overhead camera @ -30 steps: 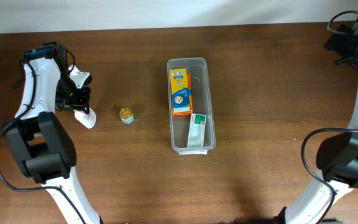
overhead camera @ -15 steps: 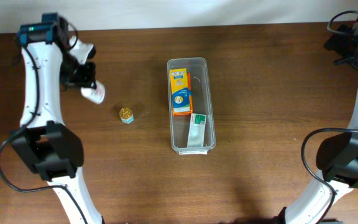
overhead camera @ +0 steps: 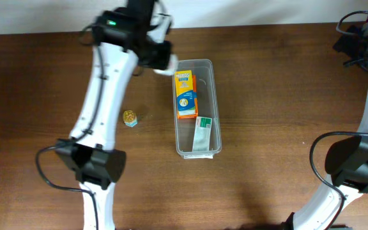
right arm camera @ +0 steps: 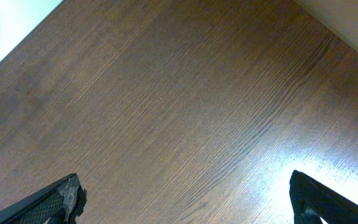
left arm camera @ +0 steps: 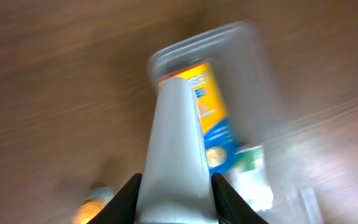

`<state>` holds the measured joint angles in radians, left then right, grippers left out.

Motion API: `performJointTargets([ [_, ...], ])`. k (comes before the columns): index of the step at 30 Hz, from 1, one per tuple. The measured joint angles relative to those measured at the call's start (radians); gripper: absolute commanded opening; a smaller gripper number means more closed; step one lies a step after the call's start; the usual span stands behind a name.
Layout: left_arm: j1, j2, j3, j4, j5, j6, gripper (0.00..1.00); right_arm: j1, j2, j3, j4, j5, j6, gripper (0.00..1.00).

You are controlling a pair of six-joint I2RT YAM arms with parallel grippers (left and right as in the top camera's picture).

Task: Pack container
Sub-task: 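Lift the spray bottle and carry it over the container, then lower the spray bottle into the container and open the left gripper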

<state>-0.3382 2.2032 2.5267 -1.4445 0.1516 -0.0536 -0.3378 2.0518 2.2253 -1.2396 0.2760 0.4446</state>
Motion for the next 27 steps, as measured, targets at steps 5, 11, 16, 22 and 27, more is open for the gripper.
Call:
performJointTargets([
  [5, -0.116, 0.0, 0.0, 0.066, -0.013, -0.135, 0.27, 0.0, 0.0, 0.0, 0.0, 0.0, 0.0, 0.98],
  [11, -0.197, 0.0, 0.0, 0.076, -0.095, -0.264, 0.27, 0.0, 0.0, 0.0, 0.0, 0.0, 0.0, 0.98],
  [16, -0.226, 0.0, -0.018, 0.116, -0.14, -0.33, 0.27, 0.0, 0.0, 0.0, 0.0, 0.0, 0.0, 0.98],
  [22, -0.238, 0.031, -0.058, 0.134, -0.159, -0.411, 0.28, 0.0, 0.0, 0.0, 0.0, 0.0, 0.0, 0.98],
  [27, -0.238, 0.112, -0.066, 0.143, -0.164, -0.435, 0.28, 0.0, 0.0, 0.0, 0.0, 0.0, 0.0, 0.98],
])
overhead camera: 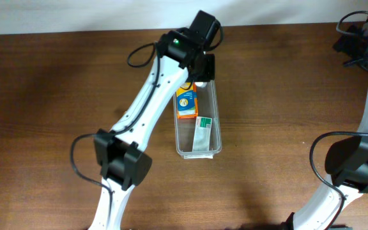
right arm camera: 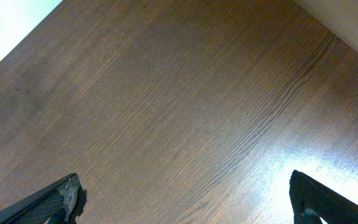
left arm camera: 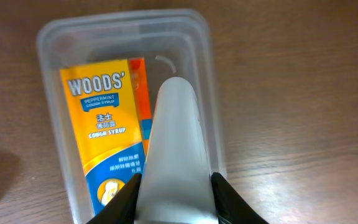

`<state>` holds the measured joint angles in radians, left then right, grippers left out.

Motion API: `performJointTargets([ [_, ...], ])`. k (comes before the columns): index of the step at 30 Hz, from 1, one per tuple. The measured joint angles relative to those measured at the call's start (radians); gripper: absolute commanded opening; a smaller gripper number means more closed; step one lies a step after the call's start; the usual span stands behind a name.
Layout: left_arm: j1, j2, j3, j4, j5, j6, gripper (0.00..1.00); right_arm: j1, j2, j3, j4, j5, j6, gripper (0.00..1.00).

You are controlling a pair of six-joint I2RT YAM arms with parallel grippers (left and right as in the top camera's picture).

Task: Pack container
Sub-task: 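Lower the spray bottle into the container and open the left gripper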

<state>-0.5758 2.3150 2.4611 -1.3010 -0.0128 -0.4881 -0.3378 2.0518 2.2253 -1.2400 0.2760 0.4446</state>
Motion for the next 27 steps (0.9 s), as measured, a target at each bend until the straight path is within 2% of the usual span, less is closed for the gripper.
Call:
performJointTargets([
  [7, 0.0, 0.083, -0.012, -0.003, 0.001, -0.007, 0.29, 0.0, 0.0, 0.0, 0.0, 0.0, 0.0, 0.98],
  [12, 0.0, 0.094, -0.012, -0.002, 0.001, -0.007, 0.33, 0.0, 0.0, 0.0, 0.0, 0.0, 0.0, 0.98],
  [27, 0.0, 0.114, -0.012, 0.023, 0.001, -0.007, 0.32, 0.0, 0.0, 0.0, 0.0, 0.0, 0.0, 0.98],
])
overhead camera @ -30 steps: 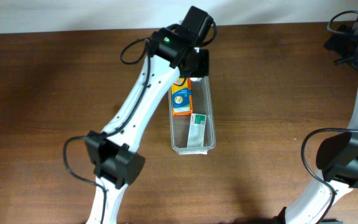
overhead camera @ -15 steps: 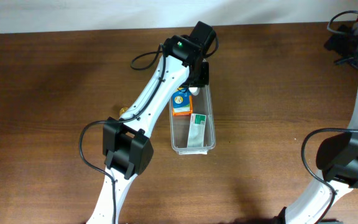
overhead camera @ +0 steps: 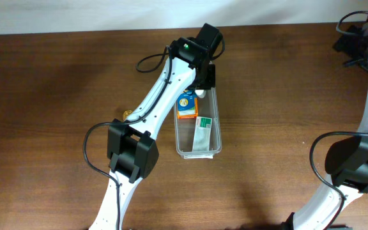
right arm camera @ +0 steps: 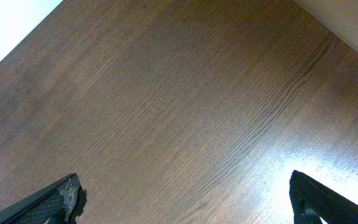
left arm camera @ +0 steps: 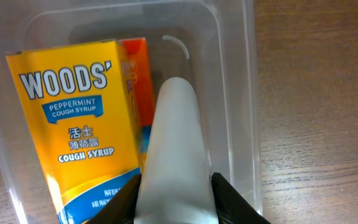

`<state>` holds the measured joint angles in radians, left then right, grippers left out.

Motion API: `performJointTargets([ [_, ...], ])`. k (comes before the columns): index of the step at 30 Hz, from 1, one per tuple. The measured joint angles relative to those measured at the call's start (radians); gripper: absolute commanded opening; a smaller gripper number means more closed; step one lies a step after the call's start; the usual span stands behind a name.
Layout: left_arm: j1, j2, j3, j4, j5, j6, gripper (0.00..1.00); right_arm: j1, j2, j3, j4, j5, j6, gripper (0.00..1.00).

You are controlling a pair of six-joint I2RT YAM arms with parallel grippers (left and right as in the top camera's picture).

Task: Pack container
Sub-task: 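Lower the spray bottle into the container and open the left gripper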

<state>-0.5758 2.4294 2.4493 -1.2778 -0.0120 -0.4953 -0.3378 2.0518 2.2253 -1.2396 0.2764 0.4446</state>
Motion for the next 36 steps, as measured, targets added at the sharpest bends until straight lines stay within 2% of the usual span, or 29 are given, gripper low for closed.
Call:
performJointTargets([
  [16, 0.0, 0.045, 0.0, 0.034, 0.0, 0.0, 0.33, 0.0, 0.0, 0.0, 0.0, 0.0, 0.0, 0.98],
  [20, 0.0, 0.068, 0.0, 0.03, 0.0, 0.0, 0.39, 0.0, 0.0, 0.0, 0.0, 0.0, 0.0, 0.98],
  [25, 0.0, 0.067, 0.0, 0.031, 0.0, -0.003, 0.39, 0.0, 0.0, 0.0, 0.0, 0.0, 0.0, 0.98],
  [28, 0.0, 0.067, 0.0, 0.031, 0.0, -0.003, 0.43, 0.0, 0.0, 0.0, 0.0, 0.0, 0.0, 0.98],
  [36, 0.0, 0.067, 0.0, 0.045, 0.0, 0.021, 0.44, 0.0, 0.0, 0.0, 0.0, 0.0, 0.0, 0.98],
])
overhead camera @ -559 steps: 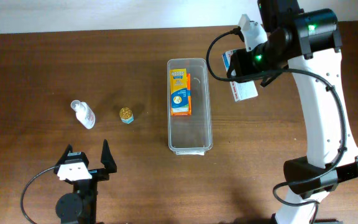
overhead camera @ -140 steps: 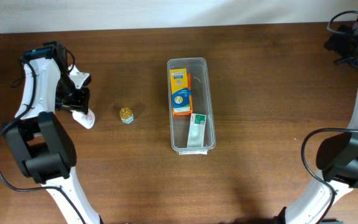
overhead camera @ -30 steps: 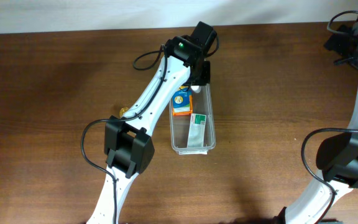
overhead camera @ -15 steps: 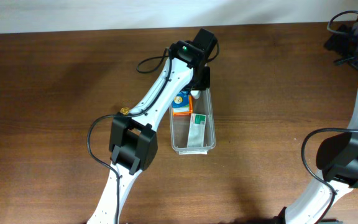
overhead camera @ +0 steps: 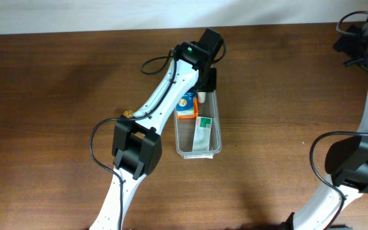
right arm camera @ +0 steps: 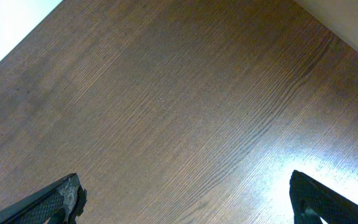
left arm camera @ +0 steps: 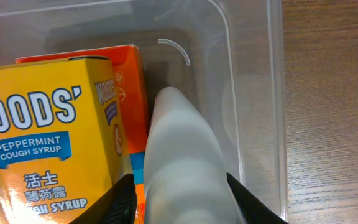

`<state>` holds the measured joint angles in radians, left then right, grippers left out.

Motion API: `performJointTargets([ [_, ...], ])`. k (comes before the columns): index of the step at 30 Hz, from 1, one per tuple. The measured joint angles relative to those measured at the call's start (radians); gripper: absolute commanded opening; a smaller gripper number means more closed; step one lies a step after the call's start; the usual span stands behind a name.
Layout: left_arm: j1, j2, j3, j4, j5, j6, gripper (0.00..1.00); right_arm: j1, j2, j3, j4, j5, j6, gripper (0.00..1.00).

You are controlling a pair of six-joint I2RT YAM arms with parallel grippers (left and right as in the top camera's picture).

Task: Pack container
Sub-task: 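Lower the spray bottle into the container and open the left gripper, then move the left gripper over the gold-lidded jar and lower it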

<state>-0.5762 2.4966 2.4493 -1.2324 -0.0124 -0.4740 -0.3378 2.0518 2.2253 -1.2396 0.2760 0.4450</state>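
A clear plastic container (overhead camera: 219, 121) lies mid-table, its wall (left arm camera: 257, 93) filling the left wrist view. Inside at the far end lies a yellow-orange Woods' cough syrup box (overhead camera: 184, 105) (left arm camera: 48, 137); a green-white sachet (overhead camera: 202, 134) lies at the near end. My left gripper (overhead camera: 204, 86) (left arm camera: 182, 202) is shut on a white tube (left arm camera: 179, 143), which points down into the container just right of the box. My right gripper (right arm camera: 185, 205) is open over bare wood, far from the container.
A small yellow item (overhead camera: 128, 114) lies on the table left of the container, partly hidden by my left arm. The right arm stands along the right edge. Brown wooden table (overhead camera: 286, 96) all around.
My left gripper has dropped lower into the container with the white tube, whose tip now sits deeper beside the syrup box. The right arm has not moved.
My left gripper held the white tube above the table near the container's far left corner. Then it was over the container's far end, then lower beside the syrup box, and now lower still inside the container. The right gripper stayed open throughout.
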Motion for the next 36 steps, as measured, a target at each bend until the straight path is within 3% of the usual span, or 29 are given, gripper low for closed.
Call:
performJointTargets([
  [5, 0.0, 0.0, 0.034, -0.008, 0.0, 0.003, 0.48, 0.0, 0.0, 0.0, 0.0, 0.0, 0.0, 0.98],
  [14, 0.03, 0.0, 0.401, -0.08, 0.0, 0.093, 0.53, 0.0, 0.0, 0.0, 0.0, 0.0, 0.0, 0.98],
  [17, 0.061, 0.0, 0.529, -0.16, -0.002, 0.119, 0.59, 0.0, 0.0, 0.0, 0.0, 0.0, 0.0, 0.98],
  [21, 0.142, -0.003, 0.669, -0.398, -0.045, 0.142, 0.67, 0.0, 0.0, 0.0, 0.0, 0.0, 0.0, 0.98],
  [31, 0.32, -0.011, 0.666, -0.453, 0.069, 0.274, 0.69, 0.0, 0.0, 0.0, 0.0, 0.0, 0.0, 0.98],
  [36, 0.372, -0.066, 0.531, -0.454, 0.057, 0.346, 0.73, 0.0, 0.0, 0.0, 0.0, 0.0, 0.0, 0.98],
])
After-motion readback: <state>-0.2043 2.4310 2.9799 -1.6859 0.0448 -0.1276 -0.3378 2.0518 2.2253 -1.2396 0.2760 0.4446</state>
